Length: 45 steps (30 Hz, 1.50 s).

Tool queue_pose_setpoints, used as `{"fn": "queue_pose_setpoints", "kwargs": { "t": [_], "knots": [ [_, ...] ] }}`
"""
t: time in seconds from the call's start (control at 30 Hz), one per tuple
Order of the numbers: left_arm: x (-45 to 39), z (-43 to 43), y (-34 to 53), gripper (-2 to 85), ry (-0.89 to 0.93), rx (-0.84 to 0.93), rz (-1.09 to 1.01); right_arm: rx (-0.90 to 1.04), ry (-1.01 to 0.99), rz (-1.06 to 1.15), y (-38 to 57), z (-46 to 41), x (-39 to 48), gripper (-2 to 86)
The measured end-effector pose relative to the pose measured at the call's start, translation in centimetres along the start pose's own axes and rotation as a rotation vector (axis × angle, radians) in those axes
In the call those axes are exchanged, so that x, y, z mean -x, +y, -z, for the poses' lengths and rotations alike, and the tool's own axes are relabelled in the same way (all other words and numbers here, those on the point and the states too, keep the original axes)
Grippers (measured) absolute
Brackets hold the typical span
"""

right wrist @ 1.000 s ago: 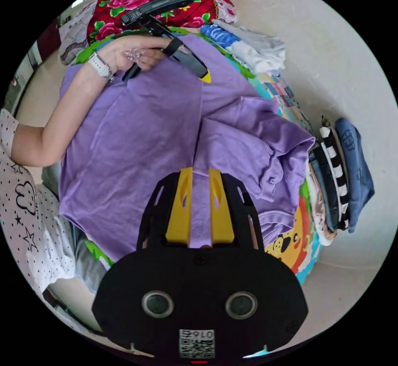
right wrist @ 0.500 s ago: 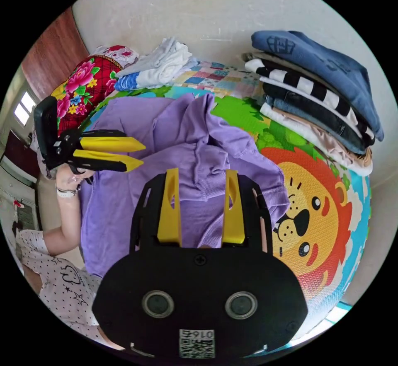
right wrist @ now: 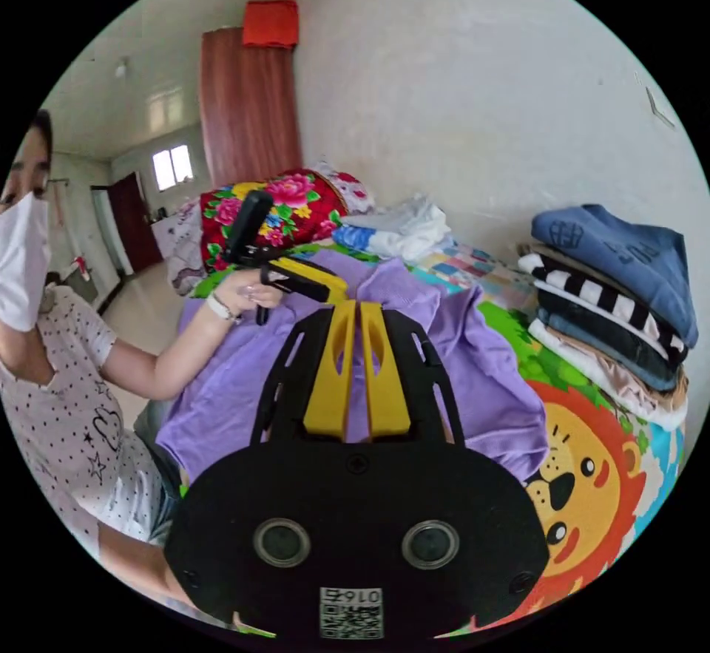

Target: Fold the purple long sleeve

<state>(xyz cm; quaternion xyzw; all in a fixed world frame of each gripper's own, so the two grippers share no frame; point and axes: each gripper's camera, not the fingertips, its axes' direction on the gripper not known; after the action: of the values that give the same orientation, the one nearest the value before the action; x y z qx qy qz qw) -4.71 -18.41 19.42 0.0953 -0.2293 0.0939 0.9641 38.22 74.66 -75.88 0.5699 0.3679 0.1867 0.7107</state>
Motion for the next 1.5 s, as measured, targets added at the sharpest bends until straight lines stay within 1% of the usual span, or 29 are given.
{"fn": "queue_pose_setpoints", "kwargs": {
  "t": [0.03, 0.07, 0.1, 0.13, 0.17, 0.2, 0.23, 0.3, 0.33, 0.37, 0.4, 0.43, 0.47, 0.5, 0.53, 0.57, 0.6, 0.63, 0.67, 0.7, 0.77, 0.87, 0.97, 1.1, 1.23, 1.33, 1.4, 1.43, 1.5],
  "knots": [
    [0.4, 0.5, 0.1, 5.5, 0.034, -0.009, 0.013, -0.028, -0.075, 0.077, 0.0, 0.2, 1.2, 0.1],
    [1.0, 1.4, 0.5, 5.1, 0.061, -0.019, 0.036, -0.012, -0.132, 0.154, 0.0, -0.2, 2.6, 0.0],
    [1.5, 2.3, 0.9, 4.6, 0.031, -0.030, 0.059, 0.013, -0.161, 0.190, 0.0, -0.7, 3.2, -0.1],
    [1.7, 2.7, 1.0, 4.2, 0.000, -0.035, 0.076, 0.083, -0.259, 0.281, 0.0, -1.9, 4.7, -0.1],
    [2.0, 3.4, 1.3, 3.8, -0.072, -0.041, 0.115, 0.154, -0.369, 0.385, 0.0, -3.3, 6.4, -0.1],
    [2.3, 4.1, 1.5, 4.0, -0.136, -0.054, 0.165, 0.185, -0.409, 0.430, 0.0, -4.0, 7.3, -0.1],
    [2.4, 4.4, 1.6, 4.0, -0.162, -0.061, 0.188, 0.246, -0.463, 0.502, 0.1, -5.5, 8.9, -0.1],
    [2.5, 5.8, 1.9, 4.1, -0.217, -0.130, 0.238, 0.334, -0.495, 0.580, 0.3, -7.4, 10.7, 0.0],
    [2.5, 6.1, 2.0, 4.1, -0.217, -0.161, 0.244, 0.355, -0.465, 0.580, 0.3, -8.1, 11.0, 0.1],
    [2.3, 6.6, 2.3, 4.1, -0.201, -0.209, 0.242, 0.342, -0.415, 0.546, 0.3, -8.3, 10.6, 0.4],
    [2.0, 6.8, 2.3, 4.0, -0.173, -0.225, 0.216, 0.326, -0.391, 0.519, 0.2, -8.3, 10.2, 0.5],
    [1.8, 6.8, 2.2, 4.0, -0.160, -0.220, 0.202, 0.289, -0.340, 0.435, 0.0, -8.1, 8.8, 1.0],
    [1.5, 6.5, 1.9, 4.0, -0.139, -0.192, 0.180, 0.266, -0.279, 0.331, -0.1, -8.1, 7.1, 1.6],
    [1.1, 5.9, 1.5, 3.9, -0.141, -0.142, 0.161, 0.253, -0.249, 0.280, -0.1, -8.1, 6.3, 2.1],
    [0.8, 5.5, 1.4, 3.9, -0.154, -0.108, 0.153, 0.228, -0.204, 0.179, -0.1, -8.3, 4.6, 3.0],
    [0.4, 4.5, 1.0, 3.8, -0.203, -0.019, 0.138, 0.213, -0.179, 0.099, 0.1, -8.7, 3.2, 4.3],
    [-0.1, 3.4, 0.6, 3.7, -0.278, 0.077, 0.128, 0.212, -0.177, 0.070, 0.2, -9.0, 2.7, 5.0],
    [-0.2, 2.8, 0.5, 3.6, -0.321, 0.117, 0.129, 0.225, -0.193, 0.024, 0.3, -9.8, 1.9, 6.0],
    [-0.4, 2.0, 0.3, 3.3, -0.404, 0.172, 0.131, 0.258, -0.217, -0.008, 0.3, -10.9, 1.5, 6.6],
    [-0.5, 1.2, 0.3, 2.7, -0.452, 0.212, 0.127, 0.276, -0.228, -0.016, 0.3, -11.5, 1.4, 6.8],
    [-0.4, 0.4, 0.3, 1.7, -0.441, 0.253, 0.120, 0.346, -0.232, -0.030, 0.4, -13.9, 1.5, 7.1],
    [-0.4, 0.1, 0.3, 1.4, -0.377, 0.264, 0.110, 0.434, -0.210, -0.042, 0.7, -17.0, 1.7, 7.3],
    [-1.3, 0.7, 0.4, 3.6, -0.412, 0.241, 0.085, 0.495, -0.195, -0.094, 1.1, -19.7, 1.0, 7.5],
    [-1.8, 0.6, 0.4, 9.2, -0.409, 0.254, 0.057, 0.499, -0.216, -0.161, 1.5, -21.0, -0.2, 7.3],
    [-1.7, 0.1, 0.5, 10.5, -0.450, 0.293, 0.060, 0.479, -0.246, -0.214, 2.0, -21.3, -1.8, 6.7],
    [-1.4, -0.2, 0.5, 8.5, -0.446, 0.320, 0.067, 0.455, -0.248, -0.235, 2.2, -21.1, -2.6, 6.7],
    [-1.1, -0.7, 0.6, 0.7, -0.441, 0.357, 0.068, 0.453, -0.236, -0.233, 2.2, -21.2, -2.9, 7.0],
    [-1.0, -0.7, 0.6, 0.4, -0.436, 0.354, 0.070, 0.453, -0.226, -0.232, 2.3, -21.3, -3.0, 7.3],
    [-1.3, -0.1, 0.4, -0.6, -0.364, 0.312, 0.056, 0.456, -0.210, -0.233, 2.4, -21.4, -3.2, 8.0]
  ]
}}
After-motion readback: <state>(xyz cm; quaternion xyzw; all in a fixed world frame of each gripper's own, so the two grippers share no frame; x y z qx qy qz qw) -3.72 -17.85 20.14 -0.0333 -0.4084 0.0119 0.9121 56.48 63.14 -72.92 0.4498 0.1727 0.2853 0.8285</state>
